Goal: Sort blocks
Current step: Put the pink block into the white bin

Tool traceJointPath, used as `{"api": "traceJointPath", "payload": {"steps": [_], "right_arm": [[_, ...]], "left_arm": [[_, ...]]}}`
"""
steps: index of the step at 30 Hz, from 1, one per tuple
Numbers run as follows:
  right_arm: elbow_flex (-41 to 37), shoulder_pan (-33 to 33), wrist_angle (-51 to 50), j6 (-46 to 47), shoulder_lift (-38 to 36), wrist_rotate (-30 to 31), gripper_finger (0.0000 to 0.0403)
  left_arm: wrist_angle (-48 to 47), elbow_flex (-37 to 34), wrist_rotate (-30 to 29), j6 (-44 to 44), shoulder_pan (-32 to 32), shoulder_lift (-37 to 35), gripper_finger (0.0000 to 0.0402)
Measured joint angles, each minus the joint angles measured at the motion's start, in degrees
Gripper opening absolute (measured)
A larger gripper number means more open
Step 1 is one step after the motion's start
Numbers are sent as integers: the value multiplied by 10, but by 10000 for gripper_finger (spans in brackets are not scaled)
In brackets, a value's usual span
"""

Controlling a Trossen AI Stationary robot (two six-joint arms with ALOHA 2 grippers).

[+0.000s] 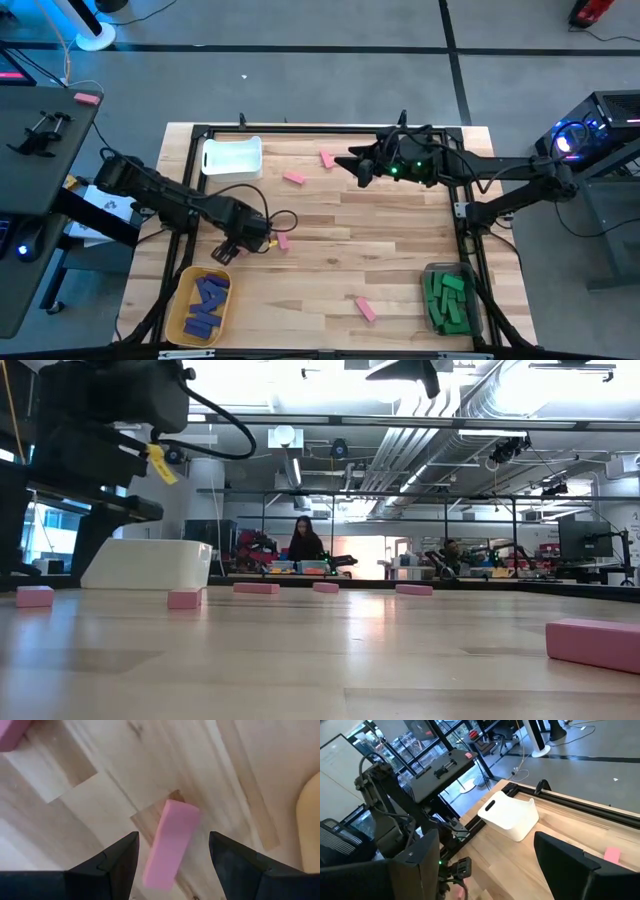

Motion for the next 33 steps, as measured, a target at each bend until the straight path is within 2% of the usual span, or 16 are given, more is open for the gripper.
{"api": "traceJointPath", "payload": {"steps": [7,17,20,23,24,28,31,33], "right_arm": [[0,0,-5,-5,0,0,256],[0,0,-11,-5,0,0,256],[0,0,-12,-5,0,0,256],[0,0,-15,-6,0,0,256],[0,0,-18,-8,0,0,256],[0,0,-32,-11,0,-12,256],[0,2,-29,-11,0,-36,256],[0,6,-8,-14,-2,-43,256]], "left_arm": [[36,-15,-16,36,-30,12,227],[50,-12,-20,-2,-32,78,221],[52,-10,-18,-21,-31,80,170],[52,0,-19,-52,-22,78,62],[54,3,-6,-64,-17,78,42],[44,34,12,-102,9,71,40],[25,58,-10,-122,41,33,40],[19,68,-45,-132,69,-4,40]]}}
